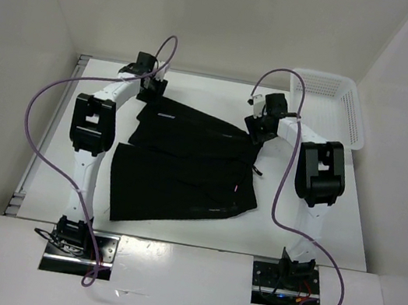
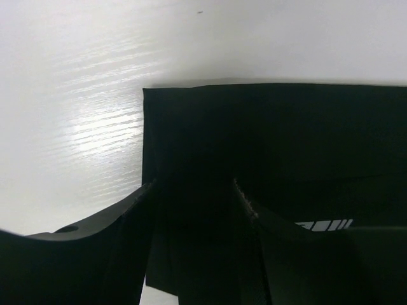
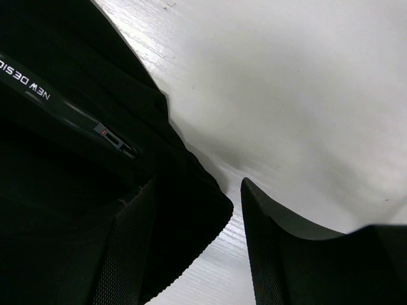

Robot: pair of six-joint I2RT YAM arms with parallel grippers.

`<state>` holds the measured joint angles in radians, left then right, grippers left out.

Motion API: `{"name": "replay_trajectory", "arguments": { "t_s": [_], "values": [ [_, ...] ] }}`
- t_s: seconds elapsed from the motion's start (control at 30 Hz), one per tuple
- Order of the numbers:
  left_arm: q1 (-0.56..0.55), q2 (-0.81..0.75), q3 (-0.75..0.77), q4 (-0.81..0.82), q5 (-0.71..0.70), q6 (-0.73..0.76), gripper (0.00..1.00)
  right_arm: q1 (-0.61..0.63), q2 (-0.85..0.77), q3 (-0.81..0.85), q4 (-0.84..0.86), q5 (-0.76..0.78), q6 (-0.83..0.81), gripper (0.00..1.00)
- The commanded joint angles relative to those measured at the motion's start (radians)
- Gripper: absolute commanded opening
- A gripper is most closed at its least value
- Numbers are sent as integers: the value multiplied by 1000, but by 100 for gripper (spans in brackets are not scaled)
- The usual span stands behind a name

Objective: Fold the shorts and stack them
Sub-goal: Fold the shorts

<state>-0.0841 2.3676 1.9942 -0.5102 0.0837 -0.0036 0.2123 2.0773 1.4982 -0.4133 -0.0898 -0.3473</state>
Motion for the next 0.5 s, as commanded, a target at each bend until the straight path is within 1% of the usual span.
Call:
{"name": "replay_trajectory", "arguments": {
  "t_s": [0.0,0.1,0.17,0.27,0.3,0.33,0.37,0.43,0.47],
  "values": [
    [-5,41,34,-8,13,4,54,-7,10,-6,11,-5,-27,60],
    [-5,50,34,-8,13,4,49,-7,10,-6,2,-16,-27,60],
    [-5,50,34,-8,13,4,42,-7,10,-6,2,-16,-27,60],
    [-5,50,43,-8,13,4,27,-7,10,-6,2,-16,-27,60],
    [-5,50,43,-8,13,4,19,-7,10,-6,2,-16,-27,60],
    [-5,50,43,1,1,4,16,-7,10,-6,2,-16,-27,60],
    [-5,50,43,1,1,4,13,-7,10,-6,2,-5,-27,57],
    [-5,38,43,1,-9,4,10,-7,10,-6,2,5,-27,54],
    [-5,29,43,1,-9,4,8,-7,1,-6,11,19,-36,47]
  ]
}}
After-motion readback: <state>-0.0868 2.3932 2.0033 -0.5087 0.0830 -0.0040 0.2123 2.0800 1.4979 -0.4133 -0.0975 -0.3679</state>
